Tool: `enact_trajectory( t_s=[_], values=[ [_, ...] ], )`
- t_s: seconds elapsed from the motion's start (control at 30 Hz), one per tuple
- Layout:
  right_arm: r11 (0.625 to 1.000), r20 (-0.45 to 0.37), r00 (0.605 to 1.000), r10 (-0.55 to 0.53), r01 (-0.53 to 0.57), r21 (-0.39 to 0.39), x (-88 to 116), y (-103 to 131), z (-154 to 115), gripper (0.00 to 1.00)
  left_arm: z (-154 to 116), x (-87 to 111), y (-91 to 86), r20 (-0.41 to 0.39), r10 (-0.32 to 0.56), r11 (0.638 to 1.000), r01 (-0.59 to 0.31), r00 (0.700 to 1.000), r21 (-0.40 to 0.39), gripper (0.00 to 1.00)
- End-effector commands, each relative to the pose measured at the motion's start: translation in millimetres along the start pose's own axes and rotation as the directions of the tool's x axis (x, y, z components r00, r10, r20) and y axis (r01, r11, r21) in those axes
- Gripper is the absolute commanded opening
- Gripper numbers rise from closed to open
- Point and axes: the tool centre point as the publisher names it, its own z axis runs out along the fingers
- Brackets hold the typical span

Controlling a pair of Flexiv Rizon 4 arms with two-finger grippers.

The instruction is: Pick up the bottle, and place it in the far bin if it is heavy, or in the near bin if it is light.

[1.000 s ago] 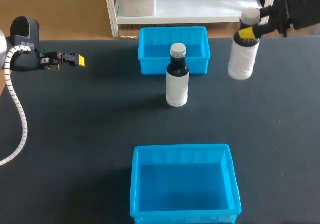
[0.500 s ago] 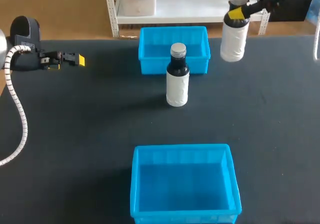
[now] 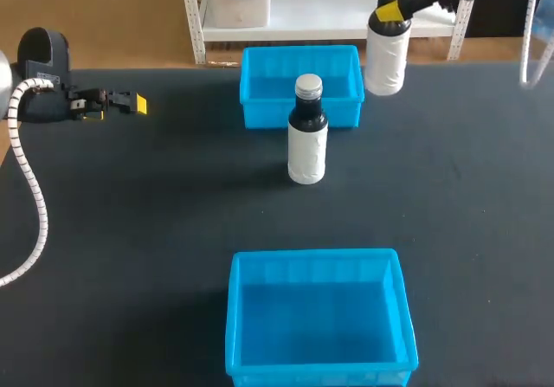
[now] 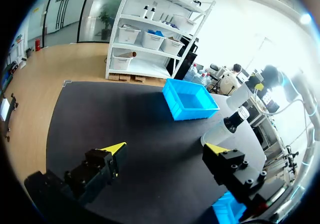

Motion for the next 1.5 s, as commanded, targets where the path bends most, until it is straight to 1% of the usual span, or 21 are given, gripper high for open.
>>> enact_trajectory(
  t_s=[0.03, 0.53, 1.03, 1.27, 1.5],
  values=[
    [0.999, -0.007, 1.000, -0.006, 0.005, -0.052, -7.8, -12.9, 8.5, 0.00, 0.0, 0.0, 0.0, 0.000, 0.000, 1.000, 0.000, 1.000, 0.000, 1.00],
    [0.992, 0.011, 0.998, -0.058, 0.059, -0.115, -36.8, -28.8, 51.7, 0.00, 0.0, 0.0, 0.0, 0.000, 0.000, 1.000, 0.000, 1.000, 0.000, 1.00],
    [0.978, 0.024, 0.996, -0.088, 0.091, -0.190, -46.9, -42.2, 105.6, 0.00, 0.0, 0.0, 0.0, 0.000, 0.000, 1.000, 0.000, 1.000, 0.000, 1.00],
    [0.971, 0.028, 0.995, -0.093, 0.097, -0.218, -50.4, -48.4, 124.5, 0.00, 0.0, 0.0, 0.0, 0.000, 0.000, 1.000, 0.000, 1.000, 0.000, 1.00],
    [0.964, 0.022, 0.994, -0.104, 0.106, -0.243, -55.7, -44.8, 137.6, 0.00, 0.0, 0.0, 0.0, 0.000, 0.000, 1.000, 0.000, 1.000, 0.000, 1.00]
  ],
)
